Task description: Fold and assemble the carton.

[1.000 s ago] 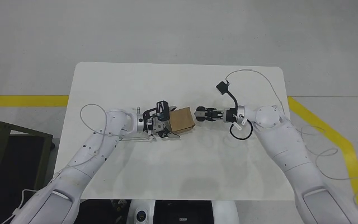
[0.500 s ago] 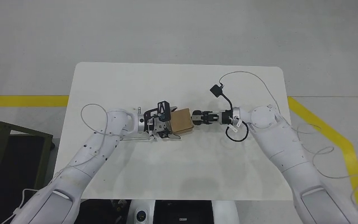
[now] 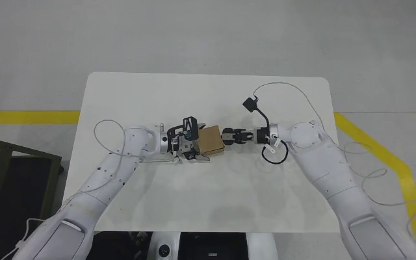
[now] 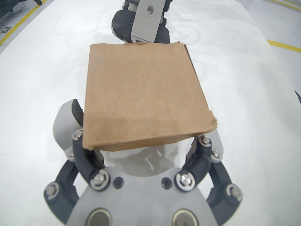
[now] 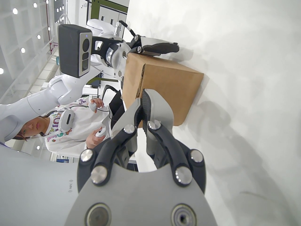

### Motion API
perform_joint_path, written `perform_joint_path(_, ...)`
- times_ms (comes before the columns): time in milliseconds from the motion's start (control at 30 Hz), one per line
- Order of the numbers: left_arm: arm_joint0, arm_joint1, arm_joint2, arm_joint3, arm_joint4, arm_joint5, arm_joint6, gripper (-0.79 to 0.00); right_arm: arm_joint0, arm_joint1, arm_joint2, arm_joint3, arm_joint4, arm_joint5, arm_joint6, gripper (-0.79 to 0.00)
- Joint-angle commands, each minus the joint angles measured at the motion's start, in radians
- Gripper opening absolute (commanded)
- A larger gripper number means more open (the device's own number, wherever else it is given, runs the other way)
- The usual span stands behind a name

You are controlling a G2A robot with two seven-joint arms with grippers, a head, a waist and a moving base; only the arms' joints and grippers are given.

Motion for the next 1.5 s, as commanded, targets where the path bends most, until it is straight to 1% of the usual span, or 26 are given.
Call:
perform_joint_path(0, 0.001, 0.003, -0.009, -0.002, -0.002, -0.002, 0.001, 0.0, -0.006, 0.005, 0.014, 0.0, 0.002, -0.008, -0.007, -0.785)
perform_joint_path(133, 0.019, 0.016, -0.045, -0.016, -0.015, -0.017, 0.004, 0.0, -0.034, 0.019, 0.054, -0.008, 0.014, -0.042, -0.011, -0.785)
perform_joint_path(300, 0.084, 0.042, -0.117, -0.064, -0.068, -0.041, 0.009, 0.0, -0.074, 0.041, 0.111, -0.037, 0.007, -0.102, -0.015, -0.785)
perform_joint_path(333, 0.1, 0.048, -0.135, -0.08, -0.075, -0.043, 0.004, 0.0, -0.083, 0.045, 0.121, -0.047, 0.005, -0.12, -0.015, -0.77)
perform_joint_path(400, 0.138, 0.061, -0.17, -0.114, -0.101, -0.045, -0.001, 0.0, -0.098, 0.053, 0.142, -0.068, 0.002, -0.161, -0.019, -0.659)
perform_joint_path(433, 0.155, 0.068, -0.188, -0.133, -0.115, -0.045, -0.004, 0.0, -0.107, 0.056, 0.152, -0.075, 0.004, -0.188, -0.023, -0.628)
perform_joint_path(533, 0.199, 0.087, -0.246, -0.184, -0.152, -0.045, -0.026, 0.0, -0.128, 0.065, 0.181, -0.093, -0.003, -0.249, -0.05, -0.603)
perform_joint_path(567, 0.21, 0.092, -0.267, -0.198, -0.162, -0.045, -0.036, 0.0, -0.133, 0.068, 0.19, -0.099, -0.011, -0.268, -0.064, -0.542)
perform_joint_path(600, 0.22, 0.097, -0.286, -0.211, -0.174, -0.044, -0.044, 0.0, -0.137, 0.071, 0.199, -0.109, -0.029, -0.289, -0.084, -0.449)
perform_joint_path(633, 0.228, 0.101, -0.304, -0.219, -0.186, -0.038, -0.052, 0.0, -0.142, 0.074, 0.206, -0.119, -0.045, -0.315, -0.11, -0.259)
perform_joint_path(667, 0.235, 0.105, -0.325, -0.227, -0.195, -0.024, -0.071, 0.0, -0.148, 0.078, 0.218, -0.124, -0.074, -0.345, -0.14, 0.0)
perform_joint_path(733, 0.24, 0.108, -0.345, -0.234, -0.211, -0.005, -0.088, 0.0, -0.154, 0.082, 0.235, -0.13, -0.107, -0.385, -0.18, 0.0)
perform_joint_path(833, 0.237, 0.112, -0.37, -0.232, -0.245, 0.013, -0.11, 0.0, -0.157, 0.091, 0.268, -0.137, -0.208, -0.447, -0.242, 0.0)
perform_joint_path(900, 0.228, 0.113, -0.384, -0.225, -0.258, 0.028, -0.127, 0.0, -0.161, 0.097, 0.307, -0.151, -0.299, -0.484, -0.31, 0.0)
perform_joint_path(1033, 0.203, 0.117, -0.411, -0.2, -0.273, 0.046, -0.148, 0.0, -0.186, 0.108, 0.382, -0.223, -0.502, -0.484, -0.445, 0.0)
perform_joint_path(1200, 0.164, 0.122, -0.449, -0.164, -0.299, 0.072, -0.169, 0.0, -0.23, 0.118, 0.48, -0.301, -0.797, -0.482, -0.649, 0.0)
perform_joint_path(1233, 0.159, 0.122, -0.453, -0.16, -0.304, 0.076, -0.172, 0.0, -0.235, 0.119, 0.491, -0.31, -0.832, -0.478, -0.678, 0.0)
perform_joint_path(1333, 0.137, 0.125, -0.474, -0.147, -0.321, 0.088, -0.186, 0.0, -0.261, 0.119, 0.53, -0.345, -0.988, -0.453, -0.823, 0.0)
perform_joint_path(1467, 0.119, 0.13, -0.498, -0.148, -0.331, 0.093, -0.192, 0.0, -0.281, 0.12, 0.555, -0.365, -1.147, -0.414, -0.968, 0.0)
